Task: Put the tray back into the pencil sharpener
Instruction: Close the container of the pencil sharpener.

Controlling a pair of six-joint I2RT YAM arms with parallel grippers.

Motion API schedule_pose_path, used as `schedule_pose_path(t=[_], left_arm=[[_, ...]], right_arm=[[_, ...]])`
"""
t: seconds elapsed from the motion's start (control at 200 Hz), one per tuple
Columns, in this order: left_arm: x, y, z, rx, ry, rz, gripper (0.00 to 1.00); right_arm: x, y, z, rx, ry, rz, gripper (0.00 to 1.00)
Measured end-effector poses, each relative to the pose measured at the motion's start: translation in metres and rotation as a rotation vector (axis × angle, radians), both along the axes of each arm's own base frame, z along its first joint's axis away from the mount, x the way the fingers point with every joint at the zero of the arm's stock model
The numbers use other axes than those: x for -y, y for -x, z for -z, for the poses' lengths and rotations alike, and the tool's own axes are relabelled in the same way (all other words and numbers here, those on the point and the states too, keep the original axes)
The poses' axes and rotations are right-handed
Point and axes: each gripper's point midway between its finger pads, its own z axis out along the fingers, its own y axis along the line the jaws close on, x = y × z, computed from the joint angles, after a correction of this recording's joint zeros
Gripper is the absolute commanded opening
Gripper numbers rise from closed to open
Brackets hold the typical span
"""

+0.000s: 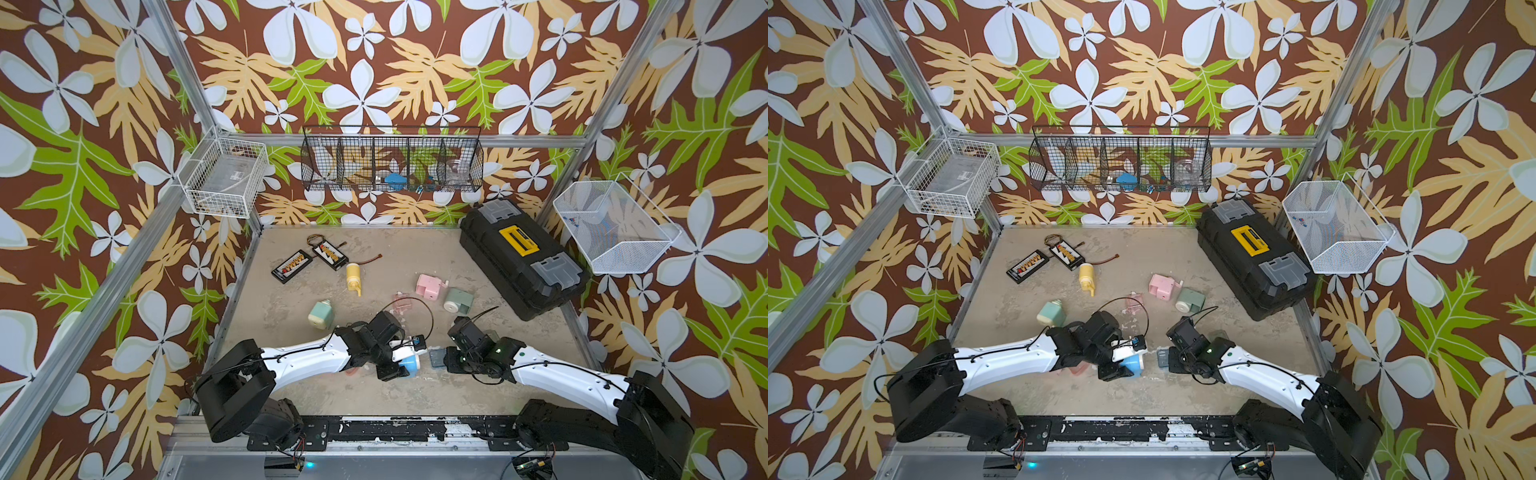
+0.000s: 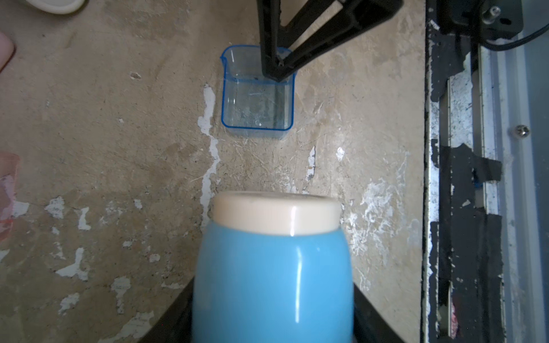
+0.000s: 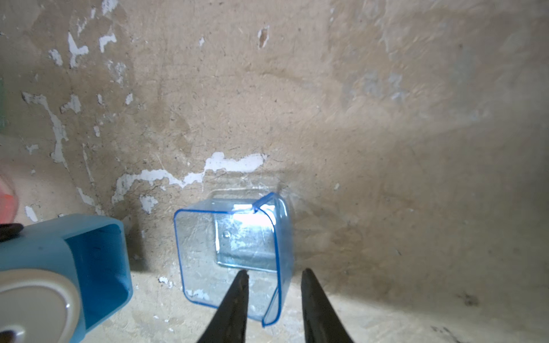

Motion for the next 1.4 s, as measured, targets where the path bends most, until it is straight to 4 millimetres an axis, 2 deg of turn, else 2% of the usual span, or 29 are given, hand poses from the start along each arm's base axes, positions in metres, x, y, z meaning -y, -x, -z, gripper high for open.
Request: schedule_pose_path(t=[0.616,1.166,1.401], left_arm=[[0.011,-0.007,0.01,0.023,0.002,0.02,0.45],[0.021,-0.014,0.01,0.048,0.058,0.0,0.45],[0.023,-0.015,0.011,0.051,0.069,0.0,0.45]], right_arm=[[-0.017,-0.009,0.005,0.01,-0.017,-0.068,0.24],[-0.037,-0.007,0.001,0.009,-0.11,-0.146,0.2],[-0.037,-0.004,-0.001,0.014,-0.128,-0.154,0.19]])
